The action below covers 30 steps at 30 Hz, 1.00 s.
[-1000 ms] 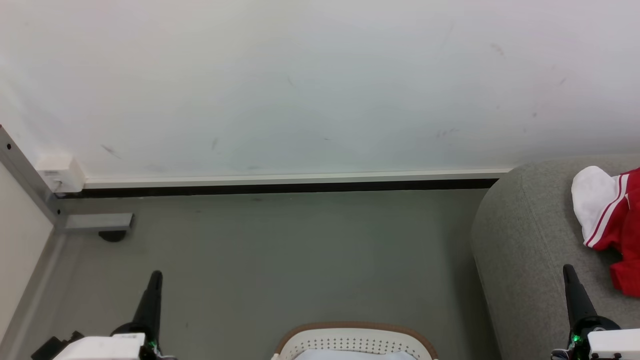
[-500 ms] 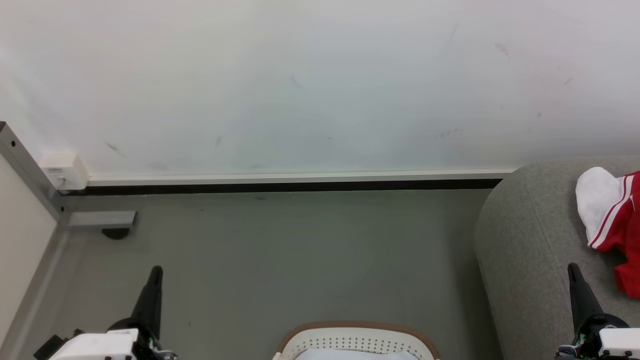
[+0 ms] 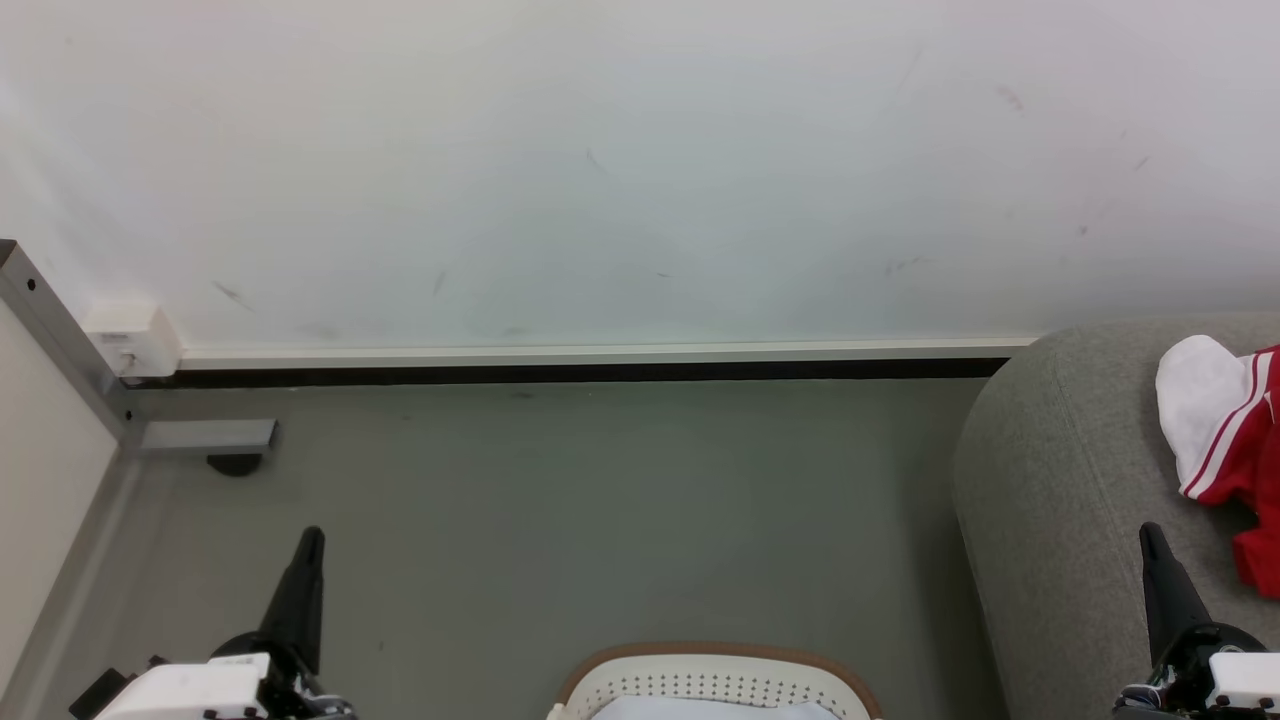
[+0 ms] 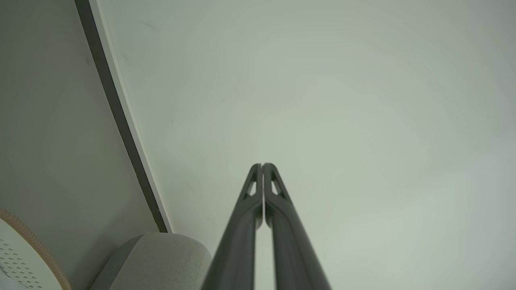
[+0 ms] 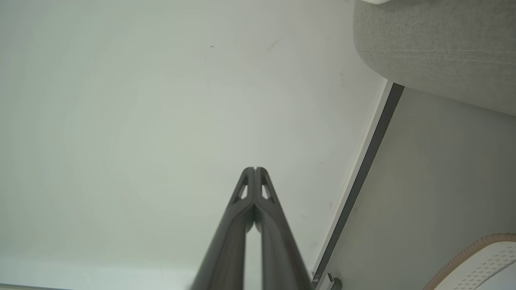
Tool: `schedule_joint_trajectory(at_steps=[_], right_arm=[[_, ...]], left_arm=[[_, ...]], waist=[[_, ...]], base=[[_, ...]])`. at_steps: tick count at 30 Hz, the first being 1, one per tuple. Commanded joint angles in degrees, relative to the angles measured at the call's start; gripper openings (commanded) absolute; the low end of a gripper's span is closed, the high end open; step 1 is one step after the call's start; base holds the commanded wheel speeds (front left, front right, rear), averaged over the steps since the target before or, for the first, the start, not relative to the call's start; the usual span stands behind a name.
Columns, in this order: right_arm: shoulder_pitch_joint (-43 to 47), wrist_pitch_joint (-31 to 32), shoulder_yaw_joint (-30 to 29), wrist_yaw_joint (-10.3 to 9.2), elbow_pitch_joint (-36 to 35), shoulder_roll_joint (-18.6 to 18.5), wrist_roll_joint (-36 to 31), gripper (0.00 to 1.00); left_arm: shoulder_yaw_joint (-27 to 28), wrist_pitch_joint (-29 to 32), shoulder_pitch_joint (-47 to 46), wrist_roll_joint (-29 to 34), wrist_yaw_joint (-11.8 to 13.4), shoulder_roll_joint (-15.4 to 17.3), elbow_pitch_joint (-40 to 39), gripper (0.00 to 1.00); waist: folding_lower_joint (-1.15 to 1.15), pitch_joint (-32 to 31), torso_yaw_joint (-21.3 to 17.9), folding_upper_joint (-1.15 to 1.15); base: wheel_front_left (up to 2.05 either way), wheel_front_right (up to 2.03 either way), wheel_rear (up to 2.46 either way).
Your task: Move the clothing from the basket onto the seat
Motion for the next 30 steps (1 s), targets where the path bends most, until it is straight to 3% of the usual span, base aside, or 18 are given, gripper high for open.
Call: schedule_joint_trajectory(at_steps=[1,30], right_arm=[[-0.6,0.0,0.0,-0.14,0.1,-0.5,0.1,0.00],[-0.5,-0.3,0.4,-0.14,0.0,-0.8,0.4,0.00]], left_arm=[[0.2,0.2,-0.6,-0.7,0.1,0.1,0.1,0.00],[0.2,0.2,-0.6,-0.7,0.1,0.1,0.0,0.00]], waist=[[0.00,0.0,0.0,0.00],[0.00,0.0,0.0,0.00]], base=[[0.00,0.00,0.00],[0.00,0.00,0.00]])
